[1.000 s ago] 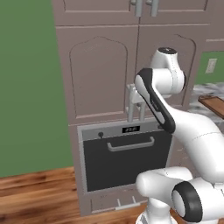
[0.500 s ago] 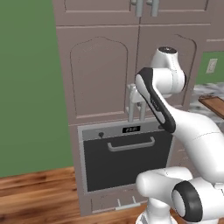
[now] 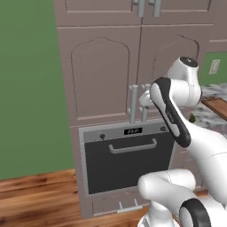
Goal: Open the cabinet. Place the bowl and condiment on the counter. Then place the lime and garlic on the cutting board.
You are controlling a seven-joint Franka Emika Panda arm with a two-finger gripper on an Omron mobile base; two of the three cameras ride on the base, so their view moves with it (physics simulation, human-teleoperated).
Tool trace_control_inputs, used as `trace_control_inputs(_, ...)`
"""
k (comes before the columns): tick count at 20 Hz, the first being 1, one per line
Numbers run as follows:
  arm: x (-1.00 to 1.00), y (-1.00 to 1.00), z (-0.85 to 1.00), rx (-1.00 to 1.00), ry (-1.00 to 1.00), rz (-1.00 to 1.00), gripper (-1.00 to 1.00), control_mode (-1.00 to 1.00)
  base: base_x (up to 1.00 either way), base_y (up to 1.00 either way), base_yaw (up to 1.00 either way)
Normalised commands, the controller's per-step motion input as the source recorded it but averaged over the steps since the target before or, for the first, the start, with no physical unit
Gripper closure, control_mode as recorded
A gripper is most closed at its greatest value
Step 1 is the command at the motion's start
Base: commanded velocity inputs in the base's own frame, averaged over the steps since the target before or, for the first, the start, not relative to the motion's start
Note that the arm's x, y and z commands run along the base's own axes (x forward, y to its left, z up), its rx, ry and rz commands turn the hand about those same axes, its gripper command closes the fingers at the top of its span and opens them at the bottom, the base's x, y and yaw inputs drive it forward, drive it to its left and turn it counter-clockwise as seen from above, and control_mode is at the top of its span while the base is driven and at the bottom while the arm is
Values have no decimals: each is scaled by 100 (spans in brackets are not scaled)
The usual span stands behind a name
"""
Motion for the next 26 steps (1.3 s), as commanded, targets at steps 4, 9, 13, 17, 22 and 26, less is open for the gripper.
trace_control_inputs(4, -1, -15, -32, 4, -17, 0, -100, -100, 0, 0, 0)
trace_control_inputs(9, 0, -5, -27, 1, -20, 0, -100, -100, 0, 0, 0)
trace_control_inputs(13, 0, 0, -8, 0, -26, 0, -100, -100, 0, 0, 0)
trace_control_inputs(17, 0, 0, 0, 0, -26, 0, -100, -100, 0, 0, 0)
trace_control_inputs(22, -1, -1, 0, 0, -22, 0, -100, -100, 0, 0, 0)
trace_control_inputs(26, -6, -5, 0, 0, -17, 0, -100, -100, 0, 0, 0)
